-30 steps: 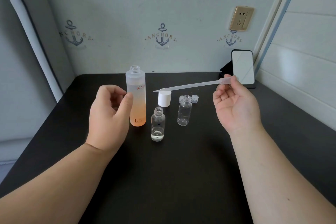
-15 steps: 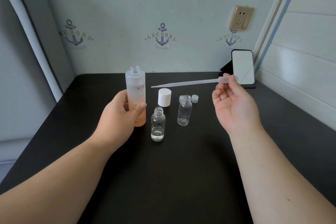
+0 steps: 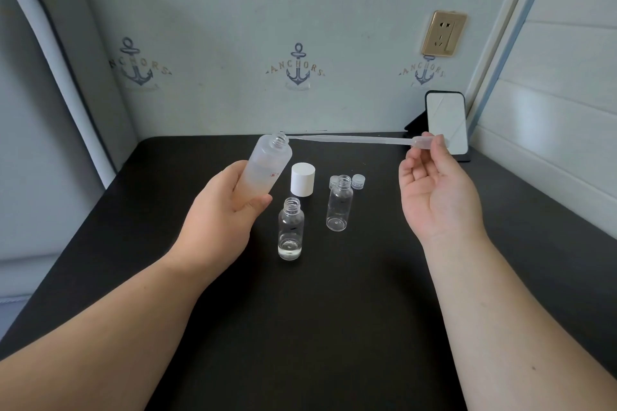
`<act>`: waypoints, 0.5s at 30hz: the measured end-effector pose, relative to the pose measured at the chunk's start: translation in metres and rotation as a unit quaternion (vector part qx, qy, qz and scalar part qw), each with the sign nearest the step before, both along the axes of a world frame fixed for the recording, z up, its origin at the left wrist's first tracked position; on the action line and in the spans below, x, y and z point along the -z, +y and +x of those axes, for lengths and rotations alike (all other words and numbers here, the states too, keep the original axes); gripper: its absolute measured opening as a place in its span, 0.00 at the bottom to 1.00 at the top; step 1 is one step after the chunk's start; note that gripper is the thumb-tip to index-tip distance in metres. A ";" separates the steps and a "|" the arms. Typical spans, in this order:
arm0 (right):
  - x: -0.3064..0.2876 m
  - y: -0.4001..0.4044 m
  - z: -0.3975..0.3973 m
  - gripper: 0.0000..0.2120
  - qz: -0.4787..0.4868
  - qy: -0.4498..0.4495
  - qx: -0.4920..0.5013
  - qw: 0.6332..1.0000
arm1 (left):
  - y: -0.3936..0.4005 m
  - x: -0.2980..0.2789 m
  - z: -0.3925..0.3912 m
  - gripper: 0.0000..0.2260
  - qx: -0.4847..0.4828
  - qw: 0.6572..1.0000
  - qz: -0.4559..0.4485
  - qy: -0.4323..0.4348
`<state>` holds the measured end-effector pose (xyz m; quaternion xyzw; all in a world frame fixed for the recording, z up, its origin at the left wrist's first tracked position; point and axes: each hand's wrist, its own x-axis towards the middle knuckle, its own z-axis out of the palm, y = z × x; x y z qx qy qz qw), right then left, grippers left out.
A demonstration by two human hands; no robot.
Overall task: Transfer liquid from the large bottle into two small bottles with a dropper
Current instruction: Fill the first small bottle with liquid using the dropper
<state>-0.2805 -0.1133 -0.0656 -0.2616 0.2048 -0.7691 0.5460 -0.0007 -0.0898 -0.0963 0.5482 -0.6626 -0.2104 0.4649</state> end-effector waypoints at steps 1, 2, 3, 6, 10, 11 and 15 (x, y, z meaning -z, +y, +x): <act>0.000 0.000 0.000 0.13 -0.001 0.005 0.003 1.000 | 0.000 0.000 0.000 0.15 0.001 1.000 -0.002 -0.005; 0.000 0.000 0.000 0.13 -0.001 0.010 0.005 1.000 | 0.000 0.001 0.000 0.13 0.001 1.000 -0.003 -0.010; 0.001 0.000 -0.001 0.12 0.000 0.015 0.007 1.000 | -0.001 0.001 0.001 0.12 0.000 1.000 -0.005 -0.016; 0.001 0.000 -0.001 0.10 0.002 0.021 0.013 1.000 | -0.002 0.001 0.002 0.10 -0.009 0.999 -0.018 -0.047; 0.000 0.001 -0.003 0.12 -0.001 0.046 0.024 0.999 | -0.004 0.001 0.002 0.11 -0.028 0.994 -0.027 -0.098; 0.000 0.001 -0.003 0.11 0.001 0.043 0.026 0.999 | -0.003 0.001 0.002 0.13 -0.033 0.993 -0.027 -0.109; 0.000 0.001 -0.005 0.06 0.001 0.020 0.027 0.999 | -0.001 0.000 0.001 0.15 -0.042 0.990 -0.025 -0.134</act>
